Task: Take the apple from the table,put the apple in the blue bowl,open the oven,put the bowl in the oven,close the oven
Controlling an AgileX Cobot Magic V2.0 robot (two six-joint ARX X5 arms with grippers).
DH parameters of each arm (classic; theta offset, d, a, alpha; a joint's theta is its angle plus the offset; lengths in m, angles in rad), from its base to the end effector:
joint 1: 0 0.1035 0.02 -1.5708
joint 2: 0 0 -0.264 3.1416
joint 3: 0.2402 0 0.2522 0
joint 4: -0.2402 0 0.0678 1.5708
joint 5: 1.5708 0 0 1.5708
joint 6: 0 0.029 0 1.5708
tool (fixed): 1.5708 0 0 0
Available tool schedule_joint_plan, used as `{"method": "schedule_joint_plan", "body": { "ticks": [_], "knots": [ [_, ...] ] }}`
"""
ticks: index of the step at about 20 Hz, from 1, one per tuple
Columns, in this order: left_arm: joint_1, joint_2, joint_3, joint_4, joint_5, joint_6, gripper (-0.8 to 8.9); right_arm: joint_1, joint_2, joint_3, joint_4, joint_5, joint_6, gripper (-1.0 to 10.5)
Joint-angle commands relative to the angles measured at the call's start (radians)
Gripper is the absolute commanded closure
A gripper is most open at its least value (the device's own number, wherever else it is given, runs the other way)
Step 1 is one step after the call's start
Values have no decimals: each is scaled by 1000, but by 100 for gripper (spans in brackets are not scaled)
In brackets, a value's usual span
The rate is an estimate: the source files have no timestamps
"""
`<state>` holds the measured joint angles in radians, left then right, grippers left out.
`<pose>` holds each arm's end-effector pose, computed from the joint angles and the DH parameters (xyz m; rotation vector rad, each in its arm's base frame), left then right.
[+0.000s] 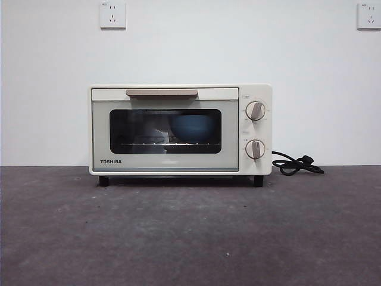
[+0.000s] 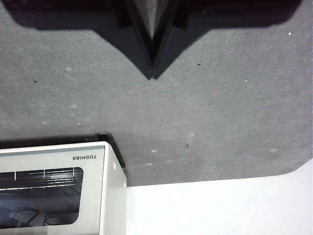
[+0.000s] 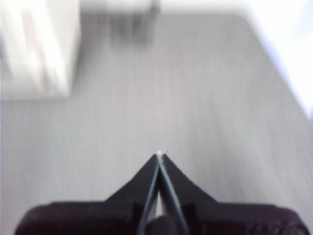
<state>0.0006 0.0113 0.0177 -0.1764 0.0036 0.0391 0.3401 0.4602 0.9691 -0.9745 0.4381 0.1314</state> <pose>0.0960 0.0000 0.1517 0.0387 0.1699 -0.0063 0.0533 0.0058 0.3503 -0.0474 0.4232 -0.1242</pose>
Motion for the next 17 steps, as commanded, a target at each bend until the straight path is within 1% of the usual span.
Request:
{"method": "schedule_joint_plan", "body": {
  "ticks": [1,2,3,4,5,7,9,13,17],
  "knots": [
    [-2,0,-10,11,3,-10,817,-72,-74,-154,382,-43,-58,946],
    [-2,0,-10,11,3,-10,817,-112,-99,-225,491,-114,-95,946],
    [-2,0,-10,11,3,-10,817,-163,-126,-314,590,-220,-128,946],
    [-2,0,-10,11,4,-10,817,-202,-147,-386,655,-294,-153,946],
    [-2,0,-10,11,3,-10,817,-243,-170,-476,727,-359,-187,946],
    [-2,0,-10,11,3,-10,817,-295,-206,-605,823,-442,-220,946],
    [-2,0,-10,11,4,-10,817,-324,-233,-690,879,-478,-227,946],
    [-2,0,-10,11,3,-10,817,-356,-288,-821,924,-479,-245,946],
    [-2,0,-10,11,3,-10,817,-361,-336,-902,923,-475,-256,946]
  ]
}}
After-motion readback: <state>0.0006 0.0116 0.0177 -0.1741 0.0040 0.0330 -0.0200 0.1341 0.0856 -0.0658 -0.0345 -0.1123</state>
